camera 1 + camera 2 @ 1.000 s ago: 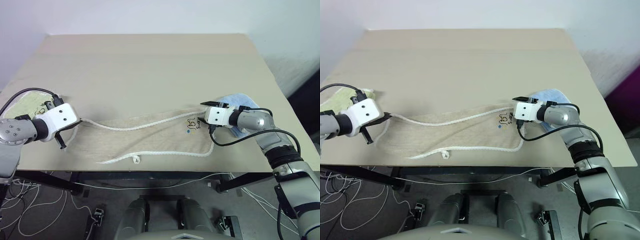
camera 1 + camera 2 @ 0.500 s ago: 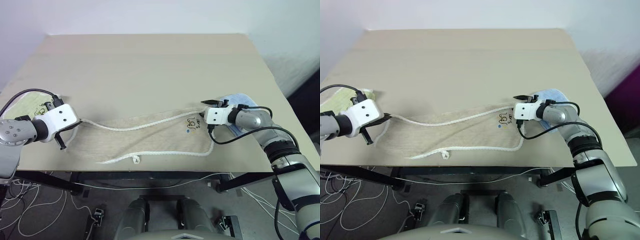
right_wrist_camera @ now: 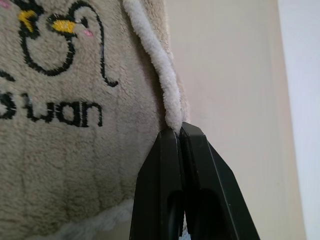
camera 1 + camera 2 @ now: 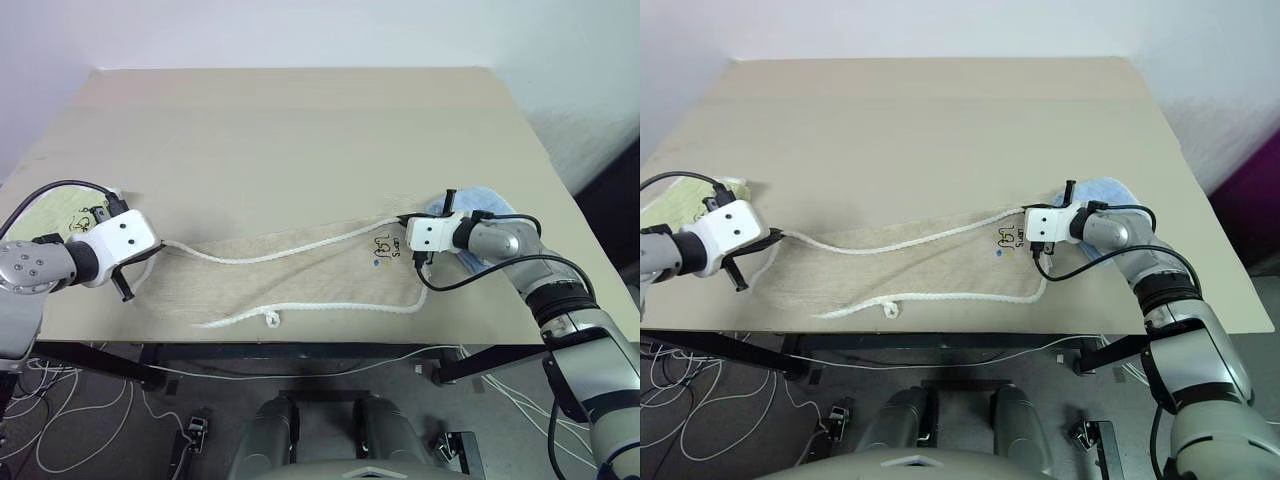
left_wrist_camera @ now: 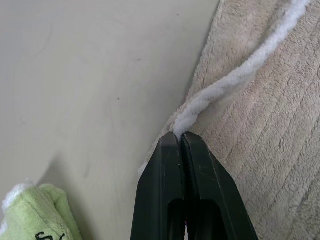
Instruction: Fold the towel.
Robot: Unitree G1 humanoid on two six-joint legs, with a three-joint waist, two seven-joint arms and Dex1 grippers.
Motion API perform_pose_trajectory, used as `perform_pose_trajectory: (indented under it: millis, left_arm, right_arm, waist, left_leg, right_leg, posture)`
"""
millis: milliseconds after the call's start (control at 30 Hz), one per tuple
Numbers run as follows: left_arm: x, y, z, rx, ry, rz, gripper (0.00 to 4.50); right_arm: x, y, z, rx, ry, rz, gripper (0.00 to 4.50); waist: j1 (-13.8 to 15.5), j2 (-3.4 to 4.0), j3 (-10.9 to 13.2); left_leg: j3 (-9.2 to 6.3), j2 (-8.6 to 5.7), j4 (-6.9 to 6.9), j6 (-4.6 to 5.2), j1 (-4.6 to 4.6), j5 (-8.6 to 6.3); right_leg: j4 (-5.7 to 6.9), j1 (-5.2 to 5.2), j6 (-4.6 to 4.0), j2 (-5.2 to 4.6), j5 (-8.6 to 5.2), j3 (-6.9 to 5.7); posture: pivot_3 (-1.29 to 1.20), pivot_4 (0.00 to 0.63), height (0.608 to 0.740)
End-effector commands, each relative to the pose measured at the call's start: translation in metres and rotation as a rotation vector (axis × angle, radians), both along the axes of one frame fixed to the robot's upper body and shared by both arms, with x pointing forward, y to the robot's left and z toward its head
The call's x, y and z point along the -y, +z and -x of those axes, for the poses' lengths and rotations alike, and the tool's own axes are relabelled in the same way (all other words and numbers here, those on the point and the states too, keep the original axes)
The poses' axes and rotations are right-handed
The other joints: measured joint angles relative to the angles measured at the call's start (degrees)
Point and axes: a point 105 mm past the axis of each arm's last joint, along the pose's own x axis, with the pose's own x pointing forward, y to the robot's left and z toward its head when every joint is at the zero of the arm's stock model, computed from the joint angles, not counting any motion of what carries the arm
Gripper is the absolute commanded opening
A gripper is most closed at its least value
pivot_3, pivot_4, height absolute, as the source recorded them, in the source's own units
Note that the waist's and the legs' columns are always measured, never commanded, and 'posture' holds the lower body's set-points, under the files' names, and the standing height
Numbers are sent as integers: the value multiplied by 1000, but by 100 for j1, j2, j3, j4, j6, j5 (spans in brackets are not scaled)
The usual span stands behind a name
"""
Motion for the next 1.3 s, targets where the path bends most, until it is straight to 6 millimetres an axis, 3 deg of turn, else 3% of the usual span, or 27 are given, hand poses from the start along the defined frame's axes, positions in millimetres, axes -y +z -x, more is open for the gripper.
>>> perform_pose_trajectory:
  millis: [33, 333, 500, 633, 733, 833, 1033, 1100, 1233, 1300]
  left_arm:
    - [-8, 43, -13, 210, 51, 53, 0]
    - [-24, 115, -43, 499, 122, 317, 0]
    - [-29, 151, -64, 625, 158, 367, 0]
    - [-27, 181, -64, 697, 125, 411, 0]
    - [-23, 186, -54, 677, 63, 418, 0]
    - [-22, 175, -34, 619, -4, 388, 0]
    - [-28, 104, 6, 307, -44, 316, 0]
    - [-27, 79, 23, 189, -59, 312, 0]
    - [-32, 36, 56, -13, -29, 340, 0]
    - [-35, 26, 66, -59, -8, 355, 0]
  right_arm:
    - [3, 43, -6, 107, -8, -73, 51]
    - [21, 125, -18, 159, -65, -290, 51]
    - [34, 174, -24, 235, -97, -299, 51]
    - [37, 209, -18, 275, -69, -328, 51]
    - [38, 218, -9, 264, -32, -351, 51]
    - [39, 213, 5, 195, 26, -383, 51]
    - [34, 156, 44, -81, 95, -376, 51]
    - [31, 133, 66, -221, 120, -372, 51]
    - [23, 103, 106, -455, 154, -379, 51]
    - [21, 97, 119, -518, 155, -384, 51]
  waist:
    - [7, 0, 0]
    - [2, 0, 0]
    - [11, 0, 1]
    - [-1, 0, 1]
    - [-2, 0, 1]
    - [-48, 1, 1]
    - [-113, 4, 3]
    - [-109, 8, 6]
    - [-84, 11, 7]
    - [-81, 11, 7]
  left_leg:
    - [0, 0, 2, 0, 0, 0]
    - [-2, 0, 19, 0, -3, 0]
    - [-2, 0, 36, 1, -9, -1]
    - [0, -2, 41, 1, -16, -1]
    - [4, -2, 40, 3, -17, -2]
    - [6, -1, 39, 4, -17, -3]
    - [6, 7, 43, 13, -20, -8]
    - [6, 7, 46, 14, -22, -8]
    - [7, 7, 50, 18, -21, -12]
    - [6, 10, 48, 22, -11, -15]
  right_leg:
    - [1, 0, 0, 0, 0, 0]
    - [7, 1, 0, 1, 0, -2]
    - [11, 0, 1, 3, 0, -4]
    - [14, -5, 1, 2, 0, -4]
    - [14, -6, 2, 0, 0, 0]
    - [17, -8, 2, -1, 0, 3]
    - [39, -12, 1, -10, -1, 6]
    - [42, -14, 1, -11, -1, 8]
    - [26, -10, 0, -16, -2, 9]
    - [16, 4, -1, -18, -2, 9]
  posture:
    - [0, 150, 740]
    - [0, 150, 740]
    - [0, 150, 740]
    - [0, 150, 740]
    - [0, 150, 740]
    - [0, 150, 740]
    - [0, 150, 740]
    - [0, 150, 740]
    - [0, 150, 740]
    - [0, 150, 740]
